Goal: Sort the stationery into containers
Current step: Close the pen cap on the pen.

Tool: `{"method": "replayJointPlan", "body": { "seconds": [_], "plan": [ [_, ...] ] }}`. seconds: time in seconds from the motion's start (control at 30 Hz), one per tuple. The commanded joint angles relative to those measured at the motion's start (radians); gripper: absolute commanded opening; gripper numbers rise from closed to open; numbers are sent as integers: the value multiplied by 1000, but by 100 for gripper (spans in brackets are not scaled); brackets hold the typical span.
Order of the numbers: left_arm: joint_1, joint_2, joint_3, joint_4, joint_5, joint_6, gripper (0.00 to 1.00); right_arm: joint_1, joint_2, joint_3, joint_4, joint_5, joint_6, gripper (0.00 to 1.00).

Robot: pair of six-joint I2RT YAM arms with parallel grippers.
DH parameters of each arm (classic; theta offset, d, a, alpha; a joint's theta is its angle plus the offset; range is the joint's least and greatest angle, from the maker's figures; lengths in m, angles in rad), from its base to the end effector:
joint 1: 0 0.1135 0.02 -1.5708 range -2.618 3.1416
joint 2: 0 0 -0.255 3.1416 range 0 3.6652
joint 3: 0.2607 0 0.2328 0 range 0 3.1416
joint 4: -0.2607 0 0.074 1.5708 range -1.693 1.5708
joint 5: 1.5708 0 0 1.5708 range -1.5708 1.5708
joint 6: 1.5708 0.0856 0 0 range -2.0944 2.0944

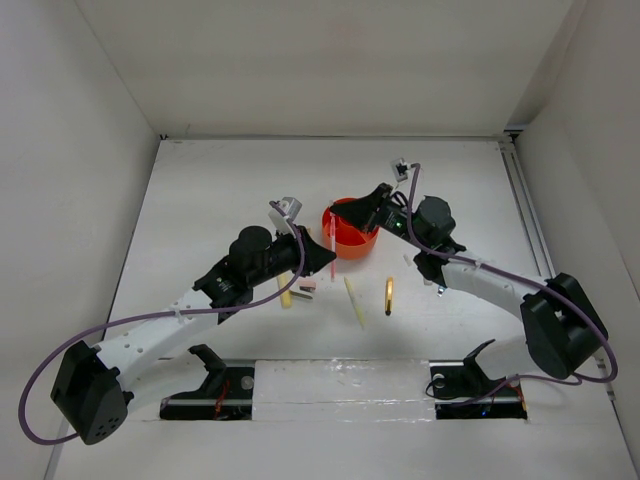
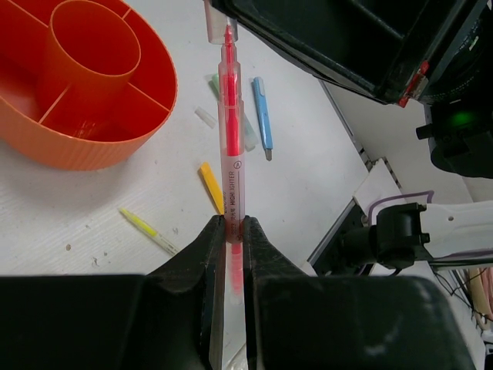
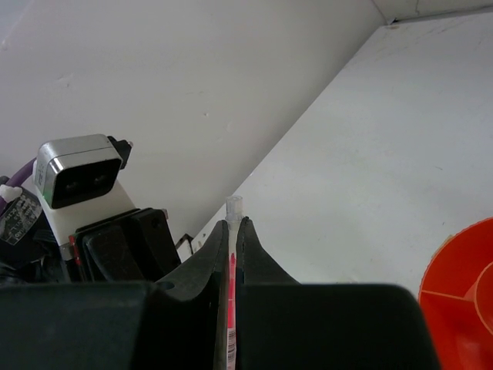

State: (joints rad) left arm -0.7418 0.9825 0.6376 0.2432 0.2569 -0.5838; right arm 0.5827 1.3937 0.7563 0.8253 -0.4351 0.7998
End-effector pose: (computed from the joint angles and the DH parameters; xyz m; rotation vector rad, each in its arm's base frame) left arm 0.1817 -0.1961 0.2901 0.3528 1.7850 -1.1884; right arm 0.2645 0.2175 0.3072 -0.2374 1.5460 1.4212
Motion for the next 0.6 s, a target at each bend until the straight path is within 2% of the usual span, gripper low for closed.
{"method": "replayJointPlan", "body": {
  "seconds": [0.0,0.57],
  "plan": [
    [4,-28,45,48,-4,-1,0,-3,8,3,90,-19,6,0],
    [4,1,54,134,-31,-1,0,6,18,-6,90,-10,24,0]
  ]
}}
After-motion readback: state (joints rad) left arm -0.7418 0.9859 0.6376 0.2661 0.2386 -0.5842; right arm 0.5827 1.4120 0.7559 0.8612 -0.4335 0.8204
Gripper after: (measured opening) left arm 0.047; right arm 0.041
